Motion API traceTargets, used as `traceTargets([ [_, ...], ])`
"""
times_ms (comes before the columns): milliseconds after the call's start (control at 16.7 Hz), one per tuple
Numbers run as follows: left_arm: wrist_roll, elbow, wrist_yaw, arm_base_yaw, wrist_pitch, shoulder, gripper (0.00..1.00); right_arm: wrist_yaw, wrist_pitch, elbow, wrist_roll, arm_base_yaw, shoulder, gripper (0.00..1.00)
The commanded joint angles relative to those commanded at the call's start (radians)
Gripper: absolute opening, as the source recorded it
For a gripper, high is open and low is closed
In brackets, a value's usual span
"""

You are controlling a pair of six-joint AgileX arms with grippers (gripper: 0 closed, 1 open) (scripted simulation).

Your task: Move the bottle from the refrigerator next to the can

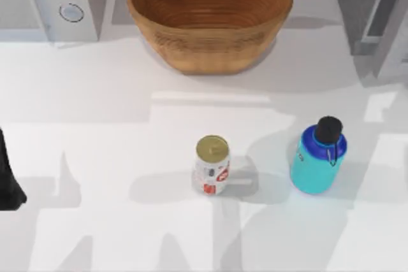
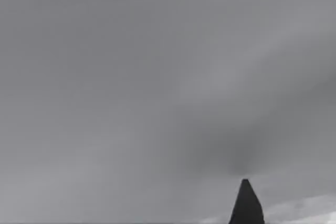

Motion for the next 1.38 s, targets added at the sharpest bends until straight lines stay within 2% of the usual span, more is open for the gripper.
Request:
traceTargets([
  [240, 0.0, 0.0, 0.0, 0.0, 0.0, 0.0, 1.0, 0.113, 0.055, -0.049, 0.099, 0.118, -0.039, 1.0],
  [600, 0.0, 0.0, 0.0, 0.0, 0.0, 0.0, 1.0, 0.122, 0.053, -0.038, 0.096, 0.105, -0.024, 1.0],
  [1140, 0.0, 0.0, 0.0, 0.0, 0.0, 0.0, 1.0, 0.127, -0.023, 0.337, 0.098, 0.107, 0.276, 1.0],
  [1380, 0.0, 0.0, 0.0, 0.0, 0.0, 0.0, 1.0, 0.127, -0.039, 0.398, 0.099, 0.107, 0.325, 1.0],
])
